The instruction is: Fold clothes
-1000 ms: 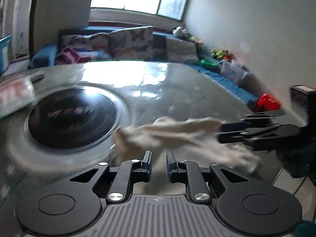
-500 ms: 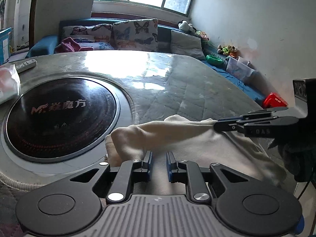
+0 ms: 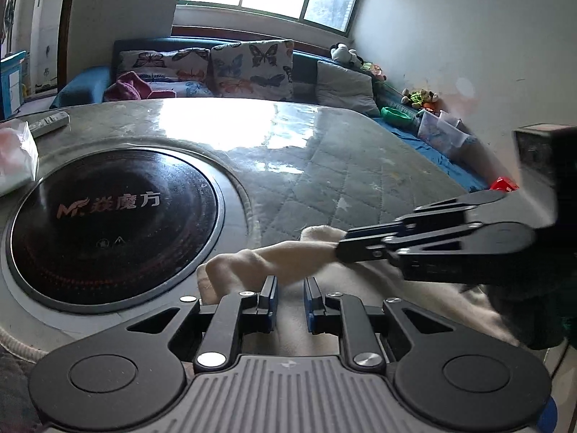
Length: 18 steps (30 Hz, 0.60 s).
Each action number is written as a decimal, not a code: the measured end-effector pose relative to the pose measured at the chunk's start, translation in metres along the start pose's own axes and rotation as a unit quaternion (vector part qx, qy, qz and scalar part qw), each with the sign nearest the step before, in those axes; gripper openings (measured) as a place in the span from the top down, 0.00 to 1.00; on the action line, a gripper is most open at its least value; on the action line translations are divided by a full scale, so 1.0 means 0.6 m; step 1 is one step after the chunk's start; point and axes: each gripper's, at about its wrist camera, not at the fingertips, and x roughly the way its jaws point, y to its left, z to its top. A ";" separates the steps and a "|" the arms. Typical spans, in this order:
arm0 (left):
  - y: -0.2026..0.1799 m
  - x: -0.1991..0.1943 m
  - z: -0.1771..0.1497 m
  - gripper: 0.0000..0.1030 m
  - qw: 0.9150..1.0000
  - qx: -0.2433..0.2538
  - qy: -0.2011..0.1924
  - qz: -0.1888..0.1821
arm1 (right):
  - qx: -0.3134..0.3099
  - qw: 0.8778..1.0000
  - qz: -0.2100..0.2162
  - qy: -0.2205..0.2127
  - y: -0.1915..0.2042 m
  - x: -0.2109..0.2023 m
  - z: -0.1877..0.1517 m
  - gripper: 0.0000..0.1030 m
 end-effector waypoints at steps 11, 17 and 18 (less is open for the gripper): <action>-0.029 0.034 0.038 0.83 1.000 0.014 -0.001 -0.015 | 0.014 1.000 -0.017 -0.016 -0.020 -0.030 -0.016 0.84; -0.018 0.072 0.037 0.83 1.000 -0.008 0.017 -0.007 | 0.020 0.999 -0.036 -0.022 -0.034 -0.067 -0.040 0.84; -0.019 0.071 0.035 0.83 1.000 -0.008 0.016 -0.007 | 0.020 0.999 -0.039 -0.023 -0.037 -0.073 -0.044 0.84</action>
